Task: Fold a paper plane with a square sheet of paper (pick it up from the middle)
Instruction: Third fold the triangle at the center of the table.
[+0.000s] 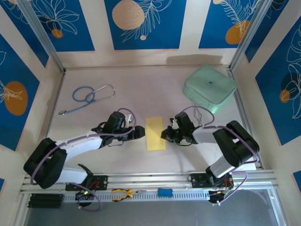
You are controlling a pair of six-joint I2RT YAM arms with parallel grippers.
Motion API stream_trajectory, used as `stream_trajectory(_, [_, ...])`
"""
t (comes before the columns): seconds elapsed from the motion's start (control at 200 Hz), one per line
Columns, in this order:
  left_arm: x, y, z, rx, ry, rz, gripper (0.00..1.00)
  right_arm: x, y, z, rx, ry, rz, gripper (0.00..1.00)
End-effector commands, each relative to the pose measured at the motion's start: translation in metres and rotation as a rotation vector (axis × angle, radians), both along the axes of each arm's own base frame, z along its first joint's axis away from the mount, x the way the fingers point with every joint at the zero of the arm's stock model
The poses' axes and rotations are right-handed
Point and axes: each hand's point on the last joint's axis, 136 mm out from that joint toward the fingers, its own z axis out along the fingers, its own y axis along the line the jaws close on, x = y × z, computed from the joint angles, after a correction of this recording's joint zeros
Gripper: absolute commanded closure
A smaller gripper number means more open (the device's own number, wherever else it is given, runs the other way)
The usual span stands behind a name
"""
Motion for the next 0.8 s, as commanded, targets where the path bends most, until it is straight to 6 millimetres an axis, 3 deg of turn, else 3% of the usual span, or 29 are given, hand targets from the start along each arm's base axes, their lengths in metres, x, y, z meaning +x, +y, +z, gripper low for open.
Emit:
stream_trajectory(0.0, [0.006,-0.012,0.01,-0.061,0.009,-0.028,0.31,-0.021,0.001,-0.019,-0.02,0.098,0.018,0.93])
stream_trajectory(0.36, [0.004,-0.023,-0.028,-0.035,0.181,-0.042,0.51,-0.023,0.006,-0.024,-0.045,0.116,0.016,0.93])
stream_trajectory(0.795, [0.001,-0.025,-0.048,-0.022,0.239,-0.033,0.55,-0.024,0.003,-0.027,-0.059,0.123,0.014,0.93])
